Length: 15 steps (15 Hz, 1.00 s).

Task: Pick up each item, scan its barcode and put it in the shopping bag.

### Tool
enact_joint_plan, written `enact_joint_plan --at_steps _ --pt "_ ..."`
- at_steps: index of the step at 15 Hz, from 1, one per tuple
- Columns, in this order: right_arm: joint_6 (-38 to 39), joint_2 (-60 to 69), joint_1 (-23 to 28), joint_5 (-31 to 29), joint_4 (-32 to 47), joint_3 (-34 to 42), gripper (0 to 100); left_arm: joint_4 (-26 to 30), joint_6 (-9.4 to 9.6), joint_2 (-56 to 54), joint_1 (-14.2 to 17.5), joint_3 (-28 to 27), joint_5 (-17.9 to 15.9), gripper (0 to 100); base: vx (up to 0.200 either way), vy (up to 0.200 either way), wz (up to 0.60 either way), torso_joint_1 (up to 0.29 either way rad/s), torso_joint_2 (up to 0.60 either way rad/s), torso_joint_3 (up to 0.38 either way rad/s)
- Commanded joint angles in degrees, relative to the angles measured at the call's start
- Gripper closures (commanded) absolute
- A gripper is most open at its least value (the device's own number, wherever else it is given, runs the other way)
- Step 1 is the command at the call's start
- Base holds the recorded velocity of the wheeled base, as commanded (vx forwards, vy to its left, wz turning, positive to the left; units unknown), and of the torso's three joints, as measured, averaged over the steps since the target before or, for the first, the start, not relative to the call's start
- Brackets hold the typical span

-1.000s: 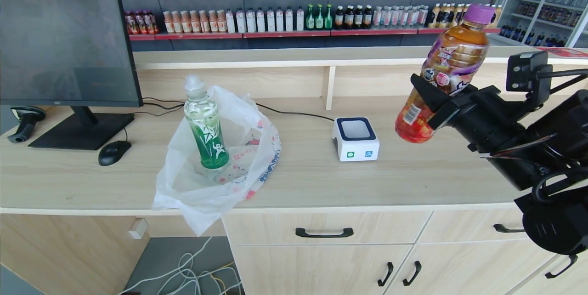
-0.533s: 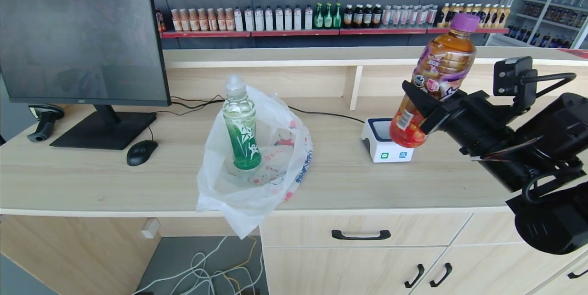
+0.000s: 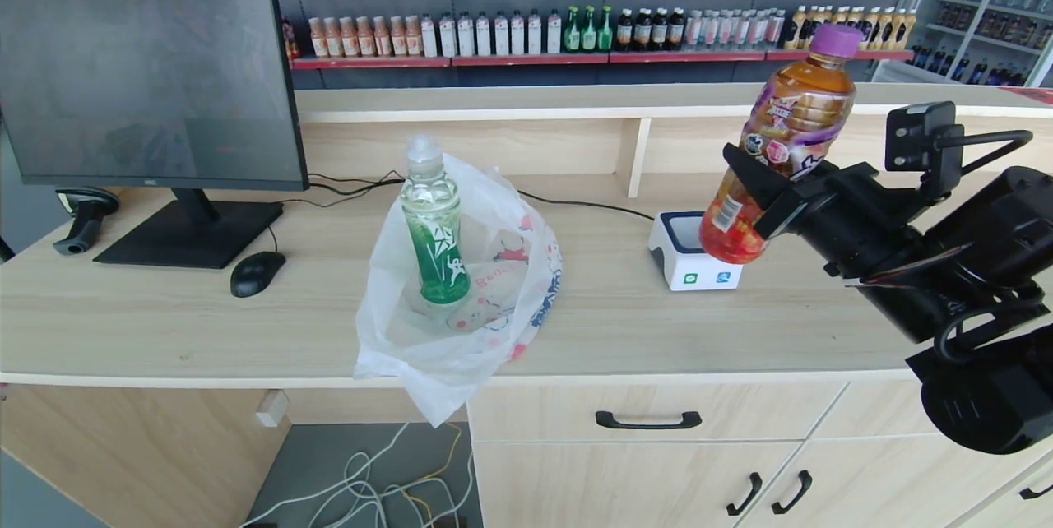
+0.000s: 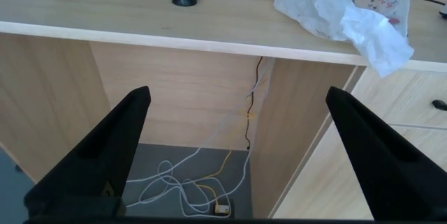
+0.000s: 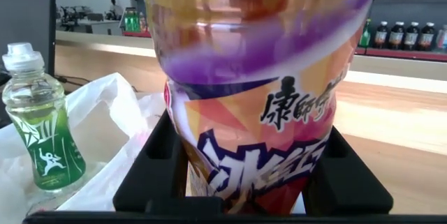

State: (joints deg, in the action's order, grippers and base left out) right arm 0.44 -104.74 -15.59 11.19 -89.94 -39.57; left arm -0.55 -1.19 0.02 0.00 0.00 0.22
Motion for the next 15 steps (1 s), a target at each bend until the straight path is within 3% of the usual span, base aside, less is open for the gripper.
enact_joint_plan --at_steps 1,5,8,12,15 --pt "0.0 -0.4 -0.1 0.1 -0.1 -0.1 100 -0.1 -0.04 0.1 0.1 0.0 0.0 0 0.000 0.000 0.60 -0.007 0.00 0.002" --pt "0.0 -0.6 -0.1 0.1 -0.1 0.2 100 -0.1 -0.04 0.1 0.1 0.0 0.0 0 0.000 0.000 0.60 0.005 0.01 0.001" --pt "0.1 -0.9 -1.8 0.1 -0.1 -0.2 100 -0.1 -0.04 0.0 0.0 0.0 0.0 0 0.000 0.000 0.00 0.000 0.00 0.000" --pt "1.1 -3.7 -8.8 0.1 -0.1 -1.3 100 -0.1 -0.04 0.0 0.1 0.0 0.0 0 0.000 0.000 0.00 0.000 0.00 0.000" --pt "1.1 -6.7 -11.1 0.1 -0.1 -2.8 100 -0.2 -0.04 0.1 0.1 0.0 0.0 0 0.000 0.000 0.00 0.000 0.00 0.000"
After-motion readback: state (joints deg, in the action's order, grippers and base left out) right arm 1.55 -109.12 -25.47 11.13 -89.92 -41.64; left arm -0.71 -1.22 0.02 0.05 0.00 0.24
